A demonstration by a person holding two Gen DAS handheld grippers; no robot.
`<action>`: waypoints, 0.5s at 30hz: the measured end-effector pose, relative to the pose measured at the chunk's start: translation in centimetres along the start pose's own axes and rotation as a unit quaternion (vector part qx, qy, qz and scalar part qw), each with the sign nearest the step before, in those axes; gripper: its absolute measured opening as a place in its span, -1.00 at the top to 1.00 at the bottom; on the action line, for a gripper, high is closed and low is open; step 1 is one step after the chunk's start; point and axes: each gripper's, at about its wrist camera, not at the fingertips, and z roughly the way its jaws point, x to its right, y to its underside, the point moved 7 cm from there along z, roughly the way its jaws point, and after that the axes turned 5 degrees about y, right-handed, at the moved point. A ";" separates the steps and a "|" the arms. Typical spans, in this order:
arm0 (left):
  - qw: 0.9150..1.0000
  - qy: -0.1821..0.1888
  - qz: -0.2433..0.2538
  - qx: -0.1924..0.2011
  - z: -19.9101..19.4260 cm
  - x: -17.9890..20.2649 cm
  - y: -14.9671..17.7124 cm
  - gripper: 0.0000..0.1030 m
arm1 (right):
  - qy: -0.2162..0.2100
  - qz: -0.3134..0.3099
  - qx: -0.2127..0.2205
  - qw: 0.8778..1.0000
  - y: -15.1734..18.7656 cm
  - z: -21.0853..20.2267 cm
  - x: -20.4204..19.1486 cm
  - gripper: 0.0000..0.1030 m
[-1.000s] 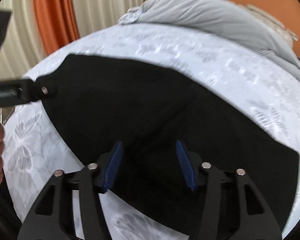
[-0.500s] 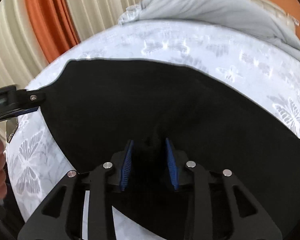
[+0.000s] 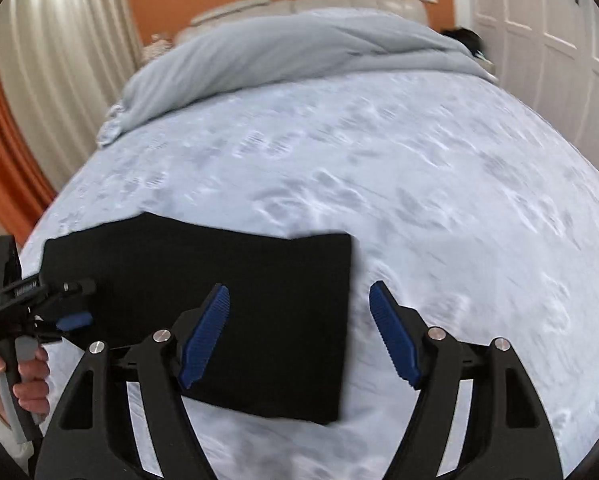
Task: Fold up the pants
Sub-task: 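Grasp the end of the folded black pants with the left gripper and lift it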
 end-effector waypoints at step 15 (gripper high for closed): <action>0.996 -0.073 0.029 0.032 1.5 -1.5 -1.8 0.69 | -0.019 0.007 -0.074 0.997 2.9 3.4 2.8 -0.37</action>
